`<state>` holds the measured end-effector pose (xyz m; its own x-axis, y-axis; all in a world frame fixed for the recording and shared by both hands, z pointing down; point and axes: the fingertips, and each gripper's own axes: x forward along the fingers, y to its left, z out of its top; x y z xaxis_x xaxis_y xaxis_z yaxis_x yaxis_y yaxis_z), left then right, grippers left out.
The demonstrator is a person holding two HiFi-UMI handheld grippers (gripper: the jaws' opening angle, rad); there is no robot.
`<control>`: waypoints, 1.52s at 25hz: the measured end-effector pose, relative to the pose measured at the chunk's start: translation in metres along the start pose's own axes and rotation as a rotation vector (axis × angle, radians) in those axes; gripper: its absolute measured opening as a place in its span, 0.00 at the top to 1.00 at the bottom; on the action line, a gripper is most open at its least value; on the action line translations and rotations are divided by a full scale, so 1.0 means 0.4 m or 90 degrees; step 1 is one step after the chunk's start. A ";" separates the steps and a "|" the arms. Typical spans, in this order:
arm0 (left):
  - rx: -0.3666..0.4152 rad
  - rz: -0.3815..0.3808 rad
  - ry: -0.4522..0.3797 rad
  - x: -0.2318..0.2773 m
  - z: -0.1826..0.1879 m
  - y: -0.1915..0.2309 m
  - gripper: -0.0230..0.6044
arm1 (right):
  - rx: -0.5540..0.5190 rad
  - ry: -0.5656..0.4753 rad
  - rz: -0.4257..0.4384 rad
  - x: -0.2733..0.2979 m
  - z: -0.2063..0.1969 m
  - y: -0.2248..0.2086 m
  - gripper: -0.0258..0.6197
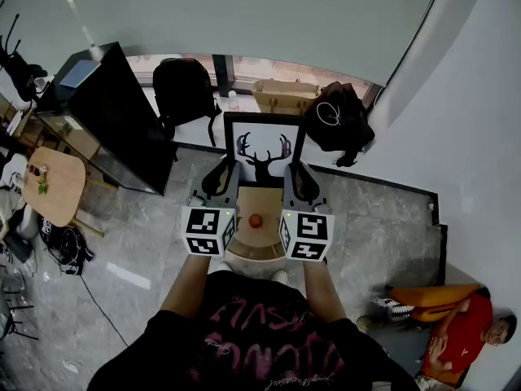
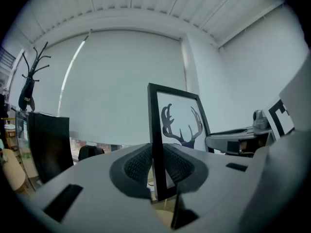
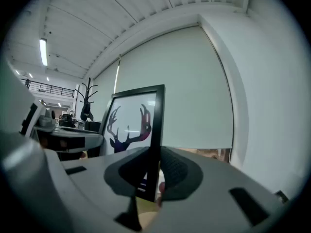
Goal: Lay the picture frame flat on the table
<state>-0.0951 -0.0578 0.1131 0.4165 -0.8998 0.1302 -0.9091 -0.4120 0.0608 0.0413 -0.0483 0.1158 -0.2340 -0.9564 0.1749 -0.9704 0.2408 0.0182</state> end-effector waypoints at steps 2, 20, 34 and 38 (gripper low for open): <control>-0.001 0.000 0.001 0.005 -0.005 0.000 0.85 | 0.001 0.001 -0.001 0.005 -0.005 -0.003 0.83; 0.010 -0.007 0.010 0.038 -0.027 0.005 0.85 | 0.009 0.005 -0.001 0.033 -0.036 -0.017 0.83; 0.008 0.000 0.037 0.060 -0.075 0.017 0.85 | 0.016 0.031 0.007 0.062 -0.085 -0.018 0.83; 0.005 0.002 0.046 0.058 -0.095 0.021 0.85 | 0.018 0.040 0.009 0.066 -0.105 -0.014 0.83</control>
<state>-0.0929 -0.0766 0.1543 0.4118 -0.8887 0.2013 -0.9106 -0.4100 0.0525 0.0429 -0.0678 0.1616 -0.2439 -0.9404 0.2370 -0.9686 0.2483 -0.0115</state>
